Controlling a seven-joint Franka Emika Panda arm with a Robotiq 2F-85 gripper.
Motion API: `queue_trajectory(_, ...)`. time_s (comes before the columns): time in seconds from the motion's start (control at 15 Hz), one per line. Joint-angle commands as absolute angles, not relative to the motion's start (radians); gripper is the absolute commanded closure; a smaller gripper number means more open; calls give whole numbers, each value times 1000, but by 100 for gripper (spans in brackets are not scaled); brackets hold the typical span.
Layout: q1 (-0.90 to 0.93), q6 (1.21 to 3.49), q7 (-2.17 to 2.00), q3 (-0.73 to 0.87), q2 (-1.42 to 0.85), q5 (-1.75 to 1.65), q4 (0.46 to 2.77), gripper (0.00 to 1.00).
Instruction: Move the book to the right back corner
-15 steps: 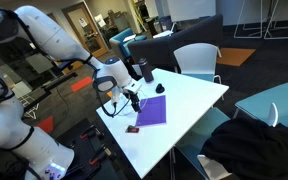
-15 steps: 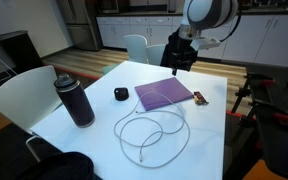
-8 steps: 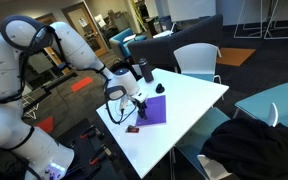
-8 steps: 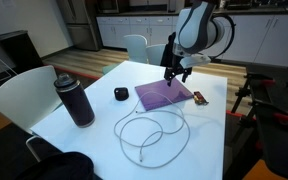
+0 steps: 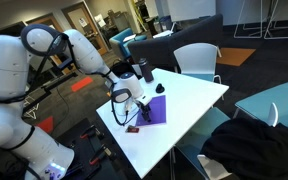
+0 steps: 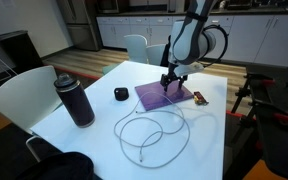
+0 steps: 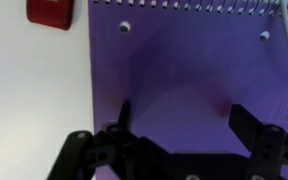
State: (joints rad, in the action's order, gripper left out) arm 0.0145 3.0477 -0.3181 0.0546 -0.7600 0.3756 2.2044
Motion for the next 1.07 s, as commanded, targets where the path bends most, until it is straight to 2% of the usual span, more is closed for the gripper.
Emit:
queue_trajectory(0.0,63,3083,-369,93,-810,363,2158,0)
queue_trajectory(0.87,100,3064,-463,251,-924,370,1956,0)
queue_trajectory(1.0,76,3061,-445,227,-909,368,1955,0)
